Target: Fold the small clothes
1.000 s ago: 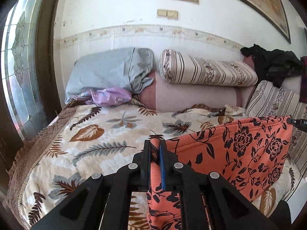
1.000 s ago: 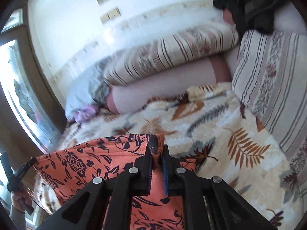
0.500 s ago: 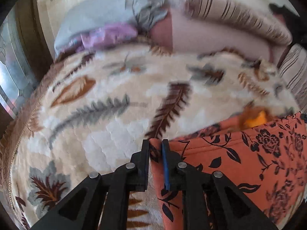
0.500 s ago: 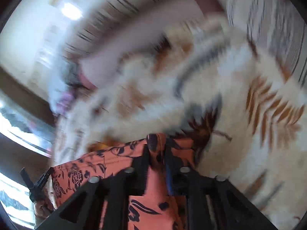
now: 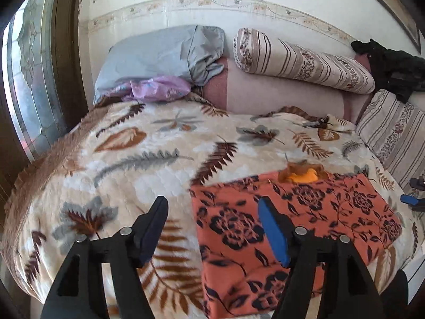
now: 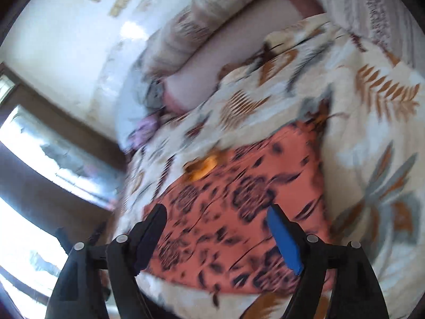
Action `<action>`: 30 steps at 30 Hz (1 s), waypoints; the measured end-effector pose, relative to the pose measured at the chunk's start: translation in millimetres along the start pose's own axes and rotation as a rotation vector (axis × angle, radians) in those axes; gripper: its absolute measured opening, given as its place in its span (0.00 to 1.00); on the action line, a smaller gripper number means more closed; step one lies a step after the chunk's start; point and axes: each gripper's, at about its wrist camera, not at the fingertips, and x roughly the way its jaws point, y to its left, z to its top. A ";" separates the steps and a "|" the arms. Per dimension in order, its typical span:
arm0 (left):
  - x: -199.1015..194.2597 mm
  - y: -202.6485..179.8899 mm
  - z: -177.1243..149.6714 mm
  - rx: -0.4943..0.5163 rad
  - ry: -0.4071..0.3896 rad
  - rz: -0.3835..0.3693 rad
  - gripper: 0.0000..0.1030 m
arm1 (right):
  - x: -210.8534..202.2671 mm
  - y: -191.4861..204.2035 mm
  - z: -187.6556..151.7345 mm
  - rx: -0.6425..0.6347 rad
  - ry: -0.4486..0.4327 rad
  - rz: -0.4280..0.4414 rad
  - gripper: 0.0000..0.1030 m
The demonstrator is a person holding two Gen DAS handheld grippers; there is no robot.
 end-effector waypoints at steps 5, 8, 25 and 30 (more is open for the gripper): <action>75.6 8.5 -73.0 -0.065 0.379 0.107 0.65 | 45.2 -65.7 -45.4 0.199 0.136 -0.156 0.77; 38.5 8.5 -64.0 -0.115 0.257 0.099 0.65 | 12.0 -54.0 -44.8 0.240 0.035 -0.064 0.77; -12.6 4.5 -80.7 -0.130 0.193 0.091 0.65 | -41.6 12.7 -33.5 0.336 -0.017 0.355 0.36; -21.0 9.9 -84.0 -0.145 0.182 0.097 0.65 | -49.7 31.4 -34.8 0.315 -0.018 0.440 0.08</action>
